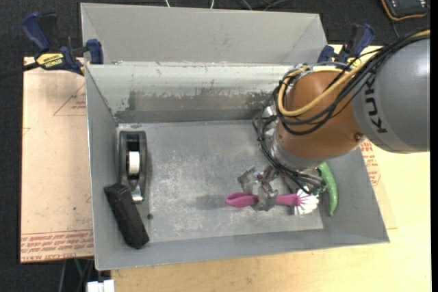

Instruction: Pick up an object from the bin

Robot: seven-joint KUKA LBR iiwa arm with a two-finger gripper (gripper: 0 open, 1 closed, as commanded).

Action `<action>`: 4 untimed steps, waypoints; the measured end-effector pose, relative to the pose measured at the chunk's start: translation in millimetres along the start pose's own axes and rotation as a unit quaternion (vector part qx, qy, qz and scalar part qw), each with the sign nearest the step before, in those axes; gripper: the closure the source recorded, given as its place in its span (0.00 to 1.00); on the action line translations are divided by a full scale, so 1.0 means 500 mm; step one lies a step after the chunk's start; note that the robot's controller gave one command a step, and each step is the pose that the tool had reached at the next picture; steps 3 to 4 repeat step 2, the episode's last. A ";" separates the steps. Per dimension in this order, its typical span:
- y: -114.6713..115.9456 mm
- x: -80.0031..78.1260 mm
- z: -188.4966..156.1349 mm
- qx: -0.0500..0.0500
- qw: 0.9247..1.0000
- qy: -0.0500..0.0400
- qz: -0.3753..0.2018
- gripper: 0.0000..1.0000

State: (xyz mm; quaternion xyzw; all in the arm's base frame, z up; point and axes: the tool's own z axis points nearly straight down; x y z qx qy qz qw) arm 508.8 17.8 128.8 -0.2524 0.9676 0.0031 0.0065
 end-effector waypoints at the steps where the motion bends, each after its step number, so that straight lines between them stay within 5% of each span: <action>1: 0.015 0.023 -0.029 0.001 1.000 -0.003 0.007 1.00; 2: 0.027 0.048 -0.216 0.004 1.000 -0.009 0.008 1.00; 4: 0.027 0.048 -0.216 0.004 1.000 -0.009 0.008 1.00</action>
Offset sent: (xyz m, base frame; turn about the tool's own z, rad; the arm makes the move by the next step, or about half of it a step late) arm -0.0304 -0.0018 0.1037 0.0123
